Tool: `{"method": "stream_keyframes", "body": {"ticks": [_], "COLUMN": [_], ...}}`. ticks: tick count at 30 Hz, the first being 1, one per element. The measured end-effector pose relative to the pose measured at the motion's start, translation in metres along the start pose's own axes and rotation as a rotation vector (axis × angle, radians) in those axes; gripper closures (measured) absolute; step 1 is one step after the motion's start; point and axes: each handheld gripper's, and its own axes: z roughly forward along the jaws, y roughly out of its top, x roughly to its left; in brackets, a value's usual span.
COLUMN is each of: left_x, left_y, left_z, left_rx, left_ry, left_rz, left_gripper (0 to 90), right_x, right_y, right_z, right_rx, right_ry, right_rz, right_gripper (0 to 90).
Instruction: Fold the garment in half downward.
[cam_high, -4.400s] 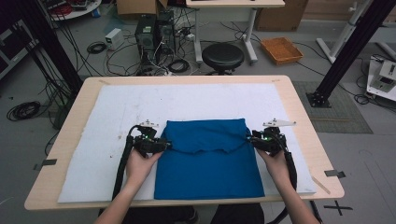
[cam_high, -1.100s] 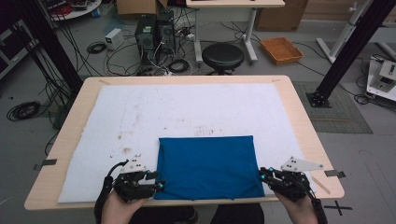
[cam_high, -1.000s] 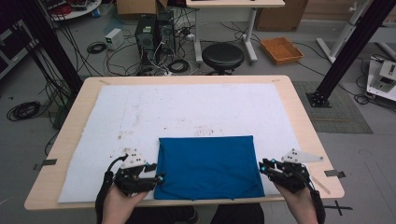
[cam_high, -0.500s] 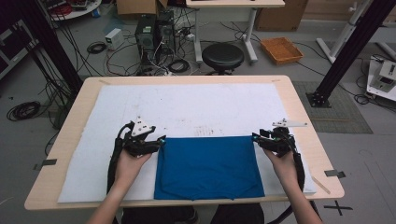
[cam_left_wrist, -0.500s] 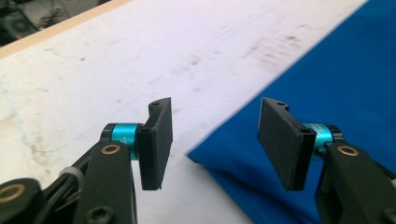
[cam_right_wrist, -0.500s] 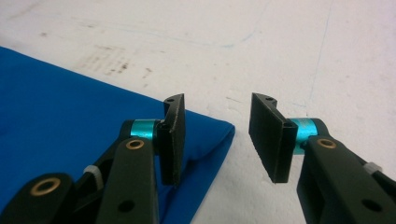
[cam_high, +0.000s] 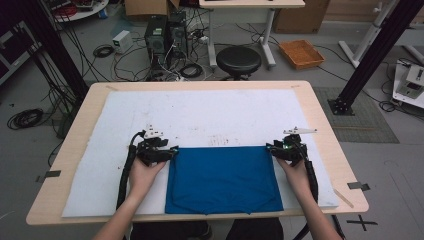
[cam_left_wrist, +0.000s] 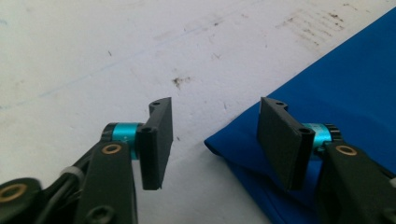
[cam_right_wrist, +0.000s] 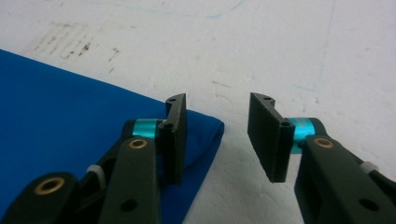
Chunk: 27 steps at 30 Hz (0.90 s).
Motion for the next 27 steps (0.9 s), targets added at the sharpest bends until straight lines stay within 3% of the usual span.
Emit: {"method": "stream_keyframes", "body": {"ticks": [5,7,14,19,24,27], "left_x": [-0.005,-0.007,-0.002,0.004,0.008,0.008], "left_y": [-0.002,-0.002,0.003,0.013,0.021,0.022], "left_z": [0.002,0.002,0.000,0.006,0.009,0.007], "left_rx": [0.040,0.030,0.004,0.004,-0.015,-0.029], "left_ry": [-0.035,-0.044,-0.026,-0.013,-0.034,-0.060], "left_rz": [0.011,0.011,0.031,0.080,0.103,0.095], "left_gripper": [77.5,85.1,86.8,86.7,86.7,86.5], "right_x": [0.003,0.004,-0.001,-0.005,-0.006,-0.006], "right_y": [-0.001,-0.001,0.004,0.018,0.028,0.032], "right_z": [0.005,0.004,0.002,0.007,0.013,0.013], "right_rx": [0.030,0.023,-0.008,-0.036,-0.031,-0.044], "right_ry": [0.022,0.023,0.008,0.003,-0.004,0.002], "right_rz": [-0.041,-0.054,-0.063,-0.078,-0.100,-0.111], "right_gripper": [83.4,86.1,86.9,86.9,86.9,86.9]}}
